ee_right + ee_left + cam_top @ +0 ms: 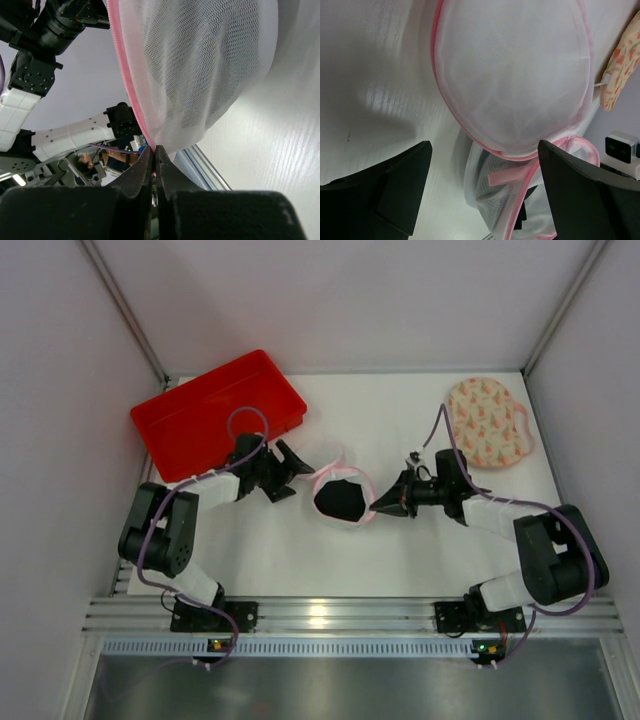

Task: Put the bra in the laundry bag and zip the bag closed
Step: Close the laundry bag at the center of the board.

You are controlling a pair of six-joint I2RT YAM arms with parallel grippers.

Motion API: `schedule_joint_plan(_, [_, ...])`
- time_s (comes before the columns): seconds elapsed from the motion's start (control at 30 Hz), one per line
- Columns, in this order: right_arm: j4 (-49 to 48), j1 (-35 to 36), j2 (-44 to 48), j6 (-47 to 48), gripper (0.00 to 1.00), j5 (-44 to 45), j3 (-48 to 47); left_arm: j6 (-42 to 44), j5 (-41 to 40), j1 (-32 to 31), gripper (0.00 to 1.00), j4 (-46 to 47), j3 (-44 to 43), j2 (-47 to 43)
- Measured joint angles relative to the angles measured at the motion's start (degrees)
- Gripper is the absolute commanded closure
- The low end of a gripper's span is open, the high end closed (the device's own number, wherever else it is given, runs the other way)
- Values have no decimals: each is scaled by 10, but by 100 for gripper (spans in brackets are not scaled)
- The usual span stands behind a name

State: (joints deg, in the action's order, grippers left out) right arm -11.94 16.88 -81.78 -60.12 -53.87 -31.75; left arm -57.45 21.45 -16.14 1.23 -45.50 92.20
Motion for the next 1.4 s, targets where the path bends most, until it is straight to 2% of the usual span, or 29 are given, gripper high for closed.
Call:
schedule_joint_plan(0.1, [-7, 2, 1, -10, 98, 0, 10, -17, -1, 0, 13, 18, 0, 15])
schedule_joint_plan(0.13, [-6, 3, 1, -13, 98, 0, 11, -25, 0, 0, 22, 26, 0, 23])
schedule_joint_plan(0.27, [-9, 5, 5, -16, 97, 0, 11, -41, 2, -1, 41, 52, 0, 55])
schedule_joint_plan(0.43, [-9, 8, 14, -16, 97, 1, 11, -42, 10, -1, 58, 69, -9, 72])
schedule_joint_plan(0.47, [-9, 10, 16, -16, 92, 1, 11, -40, 16, -1, 61, 71, -14, 73])
schedule_joint_plan(0.53, [-8, 14, 24, -16, 74, 2, 13, -37, 24, -2, 71, 82, -20, 74])
schedule_joint_plan(0.57, [-5, 15, 28, -15, 53, 2, 13, -33, 31, -2, 73, 89, -23, 74])
schedule_joint_plan(0.6, [-4, 16, 32, -14, 44, 2, 13, -28, 37, -2, 83, 94, -26, 74])
schedule_joint_plan(0.67, [-3, 17, 40, -3, 29, 2, 13, -17, 51, -4, 94, 103, -27, 71])
schedule_joint_plan(0.73, [9, 15, 44, 17, 24, 2, 6, -1, 62, -6, 100, 106, -27, 64])
schedule_joint_plan(0.9, [52, -16, 44, 69, 17, -10, -56, 70, 103, -15, 100, 110, -23, 15])
schedule_joint_plan(1.0, [102, -53, 39, 129, 16, -12, -137, 129, 146, -18, 100, 132, -16, -12])
schedule_joint_plan(1.17, [153, -95, 42, 305, 12, 24, -240, 193, 234, -20, 100, 181, -12, -24])
schedule_joint_plan(1.3, [198, -98, 43, 459, 12, 39, -268, 217, 278, -22, 100, 202, -12, -24])
schedule_joint_plan(1.4, [230, -93, 41, 534, 14, 37, -268, 231, 293, -23, 100, 209, -14, -24])
